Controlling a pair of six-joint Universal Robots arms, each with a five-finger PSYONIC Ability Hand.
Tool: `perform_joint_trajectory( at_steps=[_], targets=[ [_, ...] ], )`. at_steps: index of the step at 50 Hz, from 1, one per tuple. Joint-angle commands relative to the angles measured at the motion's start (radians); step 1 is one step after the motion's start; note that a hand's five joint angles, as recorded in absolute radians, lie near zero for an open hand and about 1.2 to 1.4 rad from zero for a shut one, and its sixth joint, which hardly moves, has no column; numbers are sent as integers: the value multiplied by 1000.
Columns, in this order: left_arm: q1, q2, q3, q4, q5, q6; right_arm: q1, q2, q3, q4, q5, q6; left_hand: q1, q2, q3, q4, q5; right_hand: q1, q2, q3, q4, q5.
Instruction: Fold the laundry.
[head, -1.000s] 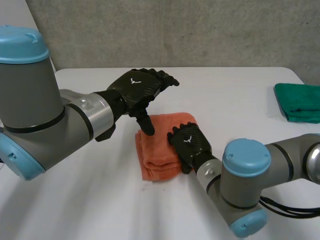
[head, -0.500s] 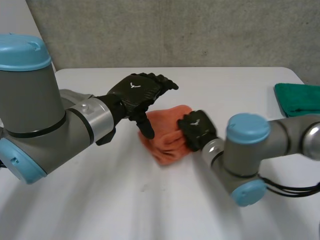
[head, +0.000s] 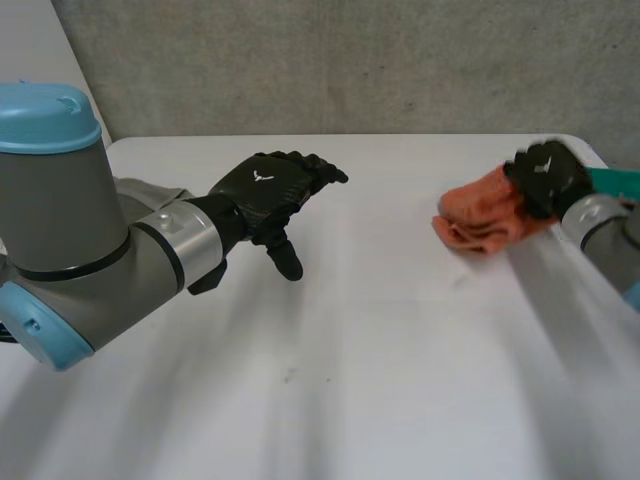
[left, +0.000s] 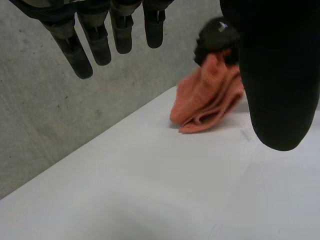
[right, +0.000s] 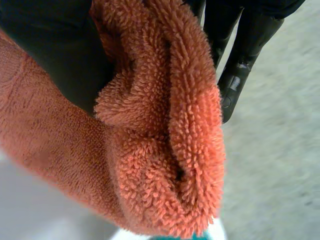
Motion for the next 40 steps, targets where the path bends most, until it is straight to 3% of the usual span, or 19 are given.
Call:
perform_joint_trajectory(
  at_steps=[1, 6, 13, 18, 25, 31, 32, 33, 35, 40],
  targets=[
    [3, -1, 2, 4, -1, -8, -10, 86, -348, -27, 17, 194, 34, 23, 15, 21, 3, 509, 238, 268, 208, 298],
    [0, 1, 0, 4, -1, -8, -48, 185, -606, -19, 66, 268, 37, 26, 18, 24, 6, 509, 238, 268, 208, 298],
    [-3, 1, -7, 4, -1, -11, -157, 314, -741, 14, 53, 263, 37, 26, 18, 24, 6, 509, 238, 268, 208, 298],
    [-5, 1, -24, 8, -1, -34, -215, 379, -731, 30, 2, 246, 40, 29, 21, 27, 9, 509, 238, 268, 208, 298],
    [-5, -1, -41, 30, 0, -42, -320, 456, -619, 62, -142, 118, 40, 29, 21, 27, 9, 509, 238, 268, 208, 298],
    [-6, -1, -35, 31, 0, -43, -382, 453, -527, 76, -165, -8, 40, 29, 21, 27, 9, 492, 222, 252, 192, 282],
    [-6, -1, -34, 31, 0, -43, -386, 446, -518, 80, -164, -16, 40, 29, 21, 27, 9, 297, 27, 57, -3, 87],
    [-8, -1, -32, 31, 0, -43, -386, 430, -507, 94, -158, -21, 40, 29, 21, 27, 9, -204, -475, -445, -505, -415],
    [-9, -1, -26, 31, -1, -43, -386, 405, -501, 105, -144, -21, 40, 29, 21, 27, 9, -680, -950, -920, -980, -890],
    [-11, 4, -20, 31, -1, -43, -383, 304, -495, 125, -79, -11, 40, 29, 21, 27, 9, -713, -983, -954, -1013, -924]
  ],
)
